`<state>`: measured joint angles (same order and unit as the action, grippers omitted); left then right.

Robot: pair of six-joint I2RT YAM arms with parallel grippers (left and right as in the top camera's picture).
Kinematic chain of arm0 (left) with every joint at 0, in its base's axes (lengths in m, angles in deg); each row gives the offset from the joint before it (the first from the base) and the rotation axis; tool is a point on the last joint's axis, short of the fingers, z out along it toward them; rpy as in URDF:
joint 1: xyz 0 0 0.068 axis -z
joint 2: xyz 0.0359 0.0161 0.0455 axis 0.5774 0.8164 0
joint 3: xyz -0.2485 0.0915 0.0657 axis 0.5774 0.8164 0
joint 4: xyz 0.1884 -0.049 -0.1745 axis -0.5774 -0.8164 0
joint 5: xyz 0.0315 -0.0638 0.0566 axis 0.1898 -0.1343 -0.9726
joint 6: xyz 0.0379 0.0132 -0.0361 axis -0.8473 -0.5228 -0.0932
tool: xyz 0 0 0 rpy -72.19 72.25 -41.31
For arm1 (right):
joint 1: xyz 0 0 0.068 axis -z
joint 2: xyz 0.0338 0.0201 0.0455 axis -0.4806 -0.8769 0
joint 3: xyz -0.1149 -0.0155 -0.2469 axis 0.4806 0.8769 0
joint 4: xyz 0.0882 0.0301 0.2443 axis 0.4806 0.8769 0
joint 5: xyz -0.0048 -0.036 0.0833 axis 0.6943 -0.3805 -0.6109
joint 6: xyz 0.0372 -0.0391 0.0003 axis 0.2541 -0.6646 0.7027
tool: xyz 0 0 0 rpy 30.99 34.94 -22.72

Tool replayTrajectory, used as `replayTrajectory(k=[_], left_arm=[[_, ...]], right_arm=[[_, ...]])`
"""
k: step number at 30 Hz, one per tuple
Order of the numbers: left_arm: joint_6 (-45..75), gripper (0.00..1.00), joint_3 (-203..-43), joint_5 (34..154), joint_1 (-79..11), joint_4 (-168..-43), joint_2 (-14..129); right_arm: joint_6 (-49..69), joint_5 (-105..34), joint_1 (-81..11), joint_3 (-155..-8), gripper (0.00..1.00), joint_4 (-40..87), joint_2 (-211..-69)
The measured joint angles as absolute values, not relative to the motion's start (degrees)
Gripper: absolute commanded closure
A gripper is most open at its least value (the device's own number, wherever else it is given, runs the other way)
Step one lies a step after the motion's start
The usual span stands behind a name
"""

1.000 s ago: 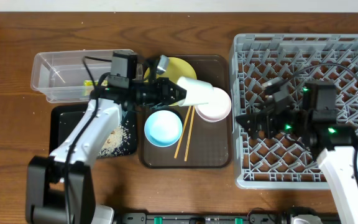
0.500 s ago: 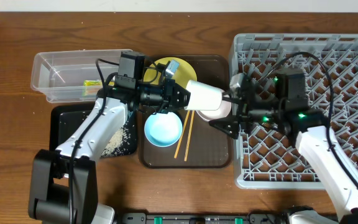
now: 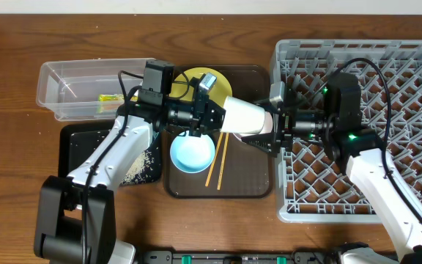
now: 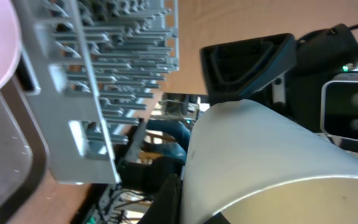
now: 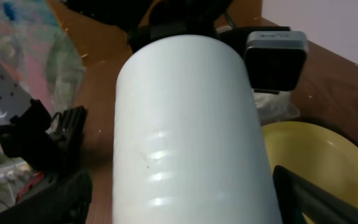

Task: Sort waste into correct bins and load items into the dishwasher rack
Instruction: 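Hand the white cup from the left gripper to the right gripper, then place the white cup upside down in the rack with right gripper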

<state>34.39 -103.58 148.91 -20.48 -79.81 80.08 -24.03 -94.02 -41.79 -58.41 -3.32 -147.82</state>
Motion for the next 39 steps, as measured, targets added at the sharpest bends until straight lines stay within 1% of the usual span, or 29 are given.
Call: replayTrajectory(k=[3, 7, 10, 15, 23, 25, 26, 27, 29, 31, 32, 33, 35, 39], left_arm=[[34.65, 0.94, -103.58, 150.05, -20.48, -79.79, 80.08], [34.72, 0.94, -103.58, 150.48, -20.35, -79.79, 80.08], [34.85, 0.94, -103.58, 150.57, -20.16, -79.77, 80.08], [35.11, 0.94, -103.58, 150.70, -19.98, -79.77, 80.08], [35.09, 0.92, -103.58, 150.90, -19.98, -79.77, 80.08], [35.07, 0.88, -103.58, 150.90, -20.00, -79.75, 80.08], [35.16, 0.83, -103.58, 150.92, -19.98, -79.66, 80.08], [35.07, 0.79, -103.58, 150.90, -19.98, -79.60, 80.08], [34.57, 0.65, -103.58, 150.59, -19.98, -79.49, 80.08], [33.43, 0.58, -103.58, 149.32, -19.85, -79.57, 80.08], [32.60, 0.55, -103.58, 148.08, -19.83, -79.70, 80.08], [31.92, 0.55, -103.58, 146.33, -19.79, -80.05, 80.08], [30.22, 0.55, -103.58, 141.15, -19.79, -81.80, 80.08], [25.98, 0.50, -103.58, 130.02, -19.94, -84.93, 80.08]], right_arm=[[-23.96, -94.34, -42.14, -58.41, 0.16, -3.34, -147.82], [-23.98, -94.54, -42.14, -58.41, 0.23, -4.39, -147.82], [-23.81, -94.56, -42.14, -58.41, 0.24, -5.31, -147.82], [-23.85, -94.83, -42.14, -58.41, 0.35, -5.64, -147.82], [-23.72, -94.96, -42.14, -58.41, 0.43, -5.62, -147.82], [-23.74, -94.96, -42.14, -58.41, 0.43, -5.64, -147.82], [-23.74, -94.96, -42.14, -58.41, 0.42, -5.62, -147.82], [-23.74, -94.91, -42.14, -58.41, 0.44, -5.53, -147.82], [-23.53, -94.52, -42.14, -58.41, 0.46, -5.16, -147.82], [-22.50, -93.03, -42.14, -58.41, 0.50, -4.30, -147.82], [-21.69, -91.53, -42.14, -58.41, 0.54, -3.63, -147.82], [-21.12, -90.34, -42.14, -58.41, 0.57, -3.10, -147.82], [-19.72, -87.35, -41.94, -58.41, 0.58, -1.64, -147.82], [-17.36, -80.57, -40.87, -58.41, 0.60, 1.47, -147.79]])
